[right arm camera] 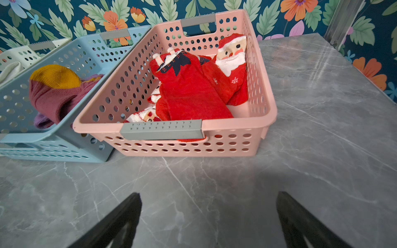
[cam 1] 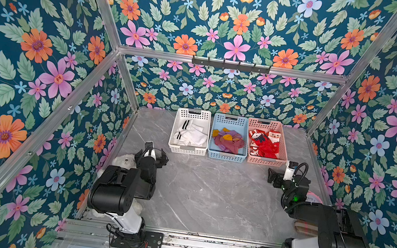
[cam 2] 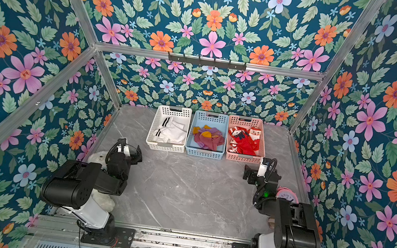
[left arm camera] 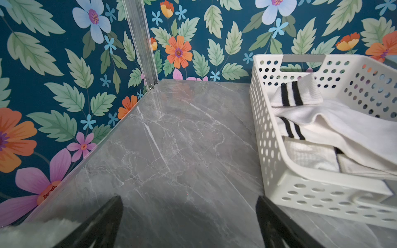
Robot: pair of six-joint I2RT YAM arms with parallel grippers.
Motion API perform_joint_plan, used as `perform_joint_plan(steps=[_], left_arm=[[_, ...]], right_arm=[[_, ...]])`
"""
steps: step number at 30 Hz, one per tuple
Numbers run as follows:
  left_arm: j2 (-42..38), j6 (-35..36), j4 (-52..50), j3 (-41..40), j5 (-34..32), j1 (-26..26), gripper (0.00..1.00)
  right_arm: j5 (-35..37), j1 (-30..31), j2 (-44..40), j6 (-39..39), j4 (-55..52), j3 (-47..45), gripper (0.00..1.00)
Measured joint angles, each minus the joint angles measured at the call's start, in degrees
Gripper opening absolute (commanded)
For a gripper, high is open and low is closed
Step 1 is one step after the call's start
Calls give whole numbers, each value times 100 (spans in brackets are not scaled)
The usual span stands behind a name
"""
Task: Sort the socks into the basket by color
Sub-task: Reset both arms
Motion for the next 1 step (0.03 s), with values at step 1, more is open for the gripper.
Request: perform_joint_plan(steps=[1], left_arm=[[0, 0, 0, 0, 0, 0, 99]], right_arm=[[0, 2, 0, 0, 0, 0, 99]])
